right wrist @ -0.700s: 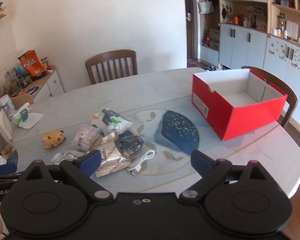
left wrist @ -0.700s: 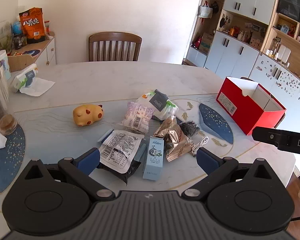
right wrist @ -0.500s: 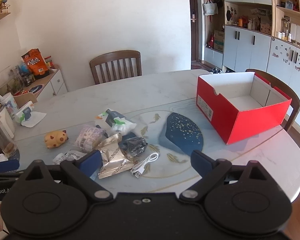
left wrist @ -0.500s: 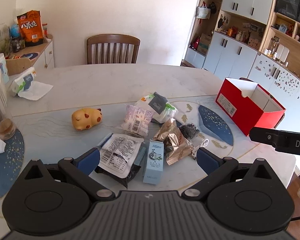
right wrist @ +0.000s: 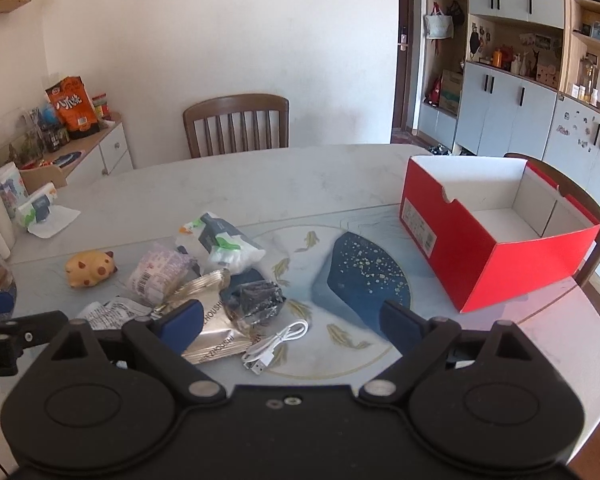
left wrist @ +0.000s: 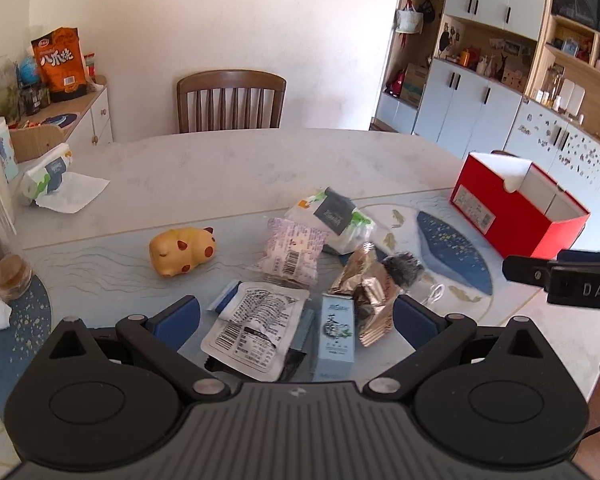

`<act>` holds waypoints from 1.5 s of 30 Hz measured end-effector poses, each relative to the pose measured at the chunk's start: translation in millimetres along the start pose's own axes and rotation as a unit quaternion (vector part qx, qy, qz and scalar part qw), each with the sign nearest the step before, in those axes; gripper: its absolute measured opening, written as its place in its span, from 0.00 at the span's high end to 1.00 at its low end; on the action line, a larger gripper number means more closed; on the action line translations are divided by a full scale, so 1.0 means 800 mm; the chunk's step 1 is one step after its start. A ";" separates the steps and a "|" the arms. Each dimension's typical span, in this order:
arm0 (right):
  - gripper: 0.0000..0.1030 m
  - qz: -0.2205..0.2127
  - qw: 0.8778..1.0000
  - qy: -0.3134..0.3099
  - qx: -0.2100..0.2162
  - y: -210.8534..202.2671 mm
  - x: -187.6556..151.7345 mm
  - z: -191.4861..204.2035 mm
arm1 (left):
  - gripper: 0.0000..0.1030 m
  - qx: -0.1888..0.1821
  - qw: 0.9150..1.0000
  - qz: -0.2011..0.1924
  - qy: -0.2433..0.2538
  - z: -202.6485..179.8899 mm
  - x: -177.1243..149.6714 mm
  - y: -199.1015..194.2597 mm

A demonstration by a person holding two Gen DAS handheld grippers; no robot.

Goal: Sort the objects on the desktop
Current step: 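Move the left tool to the white sachet while the right tool approaches the silver foil packet, then grasp the white printed sachet with the left tool while the right tool grasps the silver foil packet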

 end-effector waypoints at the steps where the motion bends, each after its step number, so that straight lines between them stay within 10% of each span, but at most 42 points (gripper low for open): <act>1: 0.09 0.002 1.000 -0.002 0.001 0.004 0.000 -0.001 | 0.00 0.004 1.000 0.003 0.004 0.001 -0.002 0.005; 29: 0.30 0.083 0.977 -0.147 0.129 0.134 -0.020 0.098 | 0.01 -0.011 0.997 0.046 0.058 0.027 -0.030 0.099; 45: 0.38 0.107 0.976 -0.137 0.131 0.165 -0.021 0.092 | 0.27 -0.023 0.995 0.067 0.071 0.029 -0.036 0.129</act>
Point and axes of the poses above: each gripper's, at about its wrist camera, not at the fingertips, and y roughly the way its jaws point, z to its left, x to its top, the point moved 6 cm from there along y, roughly the way its jaws point, and after that the axes turned 3 degrees about -z, right-handed, at the moved point
